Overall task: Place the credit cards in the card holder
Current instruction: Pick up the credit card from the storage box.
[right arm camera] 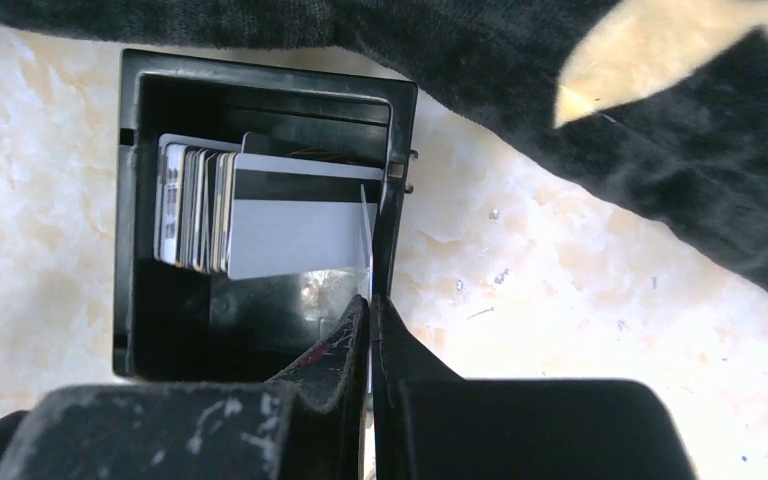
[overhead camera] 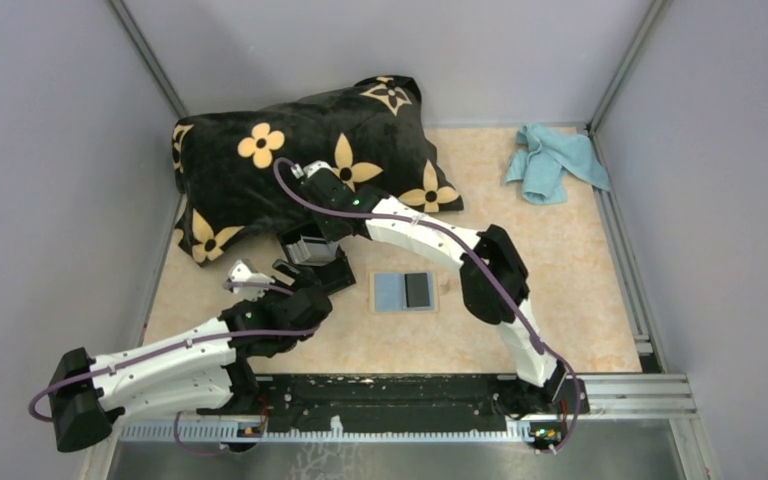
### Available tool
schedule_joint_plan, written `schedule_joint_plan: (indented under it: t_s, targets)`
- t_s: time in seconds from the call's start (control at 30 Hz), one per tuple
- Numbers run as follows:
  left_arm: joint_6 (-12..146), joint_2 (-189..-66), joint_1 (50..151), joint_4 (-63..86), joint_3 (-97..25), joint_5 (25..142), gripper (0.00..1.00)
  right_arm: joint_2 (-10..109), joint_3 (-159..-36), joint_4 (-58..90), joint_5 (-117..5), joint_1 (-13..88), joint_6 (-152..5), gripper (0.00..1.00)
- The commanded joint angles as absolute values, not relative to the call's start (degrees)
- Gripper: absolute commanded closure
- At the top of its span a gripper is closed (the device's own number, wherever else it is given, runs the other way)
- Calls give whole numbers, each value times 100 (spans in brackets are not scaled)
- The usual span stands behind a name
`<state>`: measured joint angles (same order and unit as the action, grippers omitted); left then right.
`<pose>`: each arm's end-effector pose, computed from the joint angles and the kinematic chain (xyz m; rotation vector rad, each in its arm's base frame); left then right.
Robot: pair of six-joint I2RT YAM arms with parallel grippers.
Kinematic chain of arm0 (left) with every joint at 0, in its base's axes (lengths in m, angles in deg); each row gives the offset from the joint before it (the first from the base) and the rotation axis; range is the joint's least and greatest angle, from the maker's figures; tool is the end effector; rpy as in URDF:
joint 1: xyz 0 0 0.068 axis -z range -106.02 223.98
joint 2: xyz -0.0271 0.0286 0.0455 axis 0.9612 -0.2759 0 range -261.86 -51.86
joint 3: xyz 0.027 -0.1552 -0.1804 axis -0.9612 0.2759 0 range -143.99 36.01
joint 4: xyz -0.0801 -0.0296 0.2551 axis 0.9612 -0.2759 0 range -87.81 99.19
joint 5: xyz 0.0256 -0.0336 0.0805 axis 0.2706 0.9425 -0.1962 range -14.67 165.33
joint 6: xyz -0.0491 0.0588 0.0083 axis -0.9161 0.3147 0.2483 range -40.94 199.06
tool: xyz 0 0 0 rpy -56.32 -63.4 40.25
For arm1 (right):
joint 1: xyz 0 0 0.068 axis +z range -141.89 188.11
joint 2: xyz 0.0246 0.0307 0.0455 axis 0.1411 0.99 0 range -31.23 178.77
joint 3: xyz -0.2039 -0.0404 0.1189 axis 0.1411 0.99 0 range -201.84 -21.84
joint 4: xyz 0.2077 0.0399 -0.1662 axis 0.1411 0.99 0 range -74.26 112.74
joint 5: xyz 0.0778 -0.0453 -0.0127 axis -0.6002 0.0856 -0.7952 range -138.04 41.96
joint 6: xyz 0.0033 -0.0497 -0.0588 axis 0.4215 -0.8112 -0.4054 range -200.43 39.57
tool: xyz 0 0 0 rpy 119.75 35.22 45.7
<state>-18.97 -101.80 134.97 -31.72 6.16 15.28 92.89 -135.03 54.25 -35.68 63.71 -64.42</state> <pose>0.1383 -0.1319 0.1653 -0.9251 1.8134 -0.3002 0.2930 0.4032 0.2095 -0.7310 2.3183 0.3120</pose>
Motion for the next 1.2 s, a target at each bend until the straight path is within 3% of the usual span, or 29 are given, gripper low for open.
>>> schedule_joint_plan:
  t_s: [0.0,0.2,0.33,0.43,0.6,0.77,0.97,1.17]
  targets:
    - [-1355,-10343,13480,-3171,155,1224,10,8319,-13180,4777,-3302,6428,-6692,100]
    - [896,-9984,13478,-1442,177,1450,8,7491,-12390,4490,-3309,6422,-6733,100]
    - [3105,-9373,13472,554,712,2279,9,6657,-11321,4238,-3483,6317,-6652,100]
    - [3798,-8926,13467,1074,963,2970,9,5679,-10279,3943,-3908,6133,-6508,100]
    - [2961,-8602,13454,510,824,3430,8,3975,-8625,3441,-4064,6063,-6500,100]
    - [1387,-9678,13454,-945,-244,4342,8,2809,-7526,3053,-3757,6219,-6513,100]
    - [730,-10946,13438,-1344,-1323,5483,8,2338,-7281,3154,-3006,6626,-6761,100]
    - [46,-11158,13036,-1349,-1468,6387,6,2120,-7090,3026,-2109,7086,-7198,100]
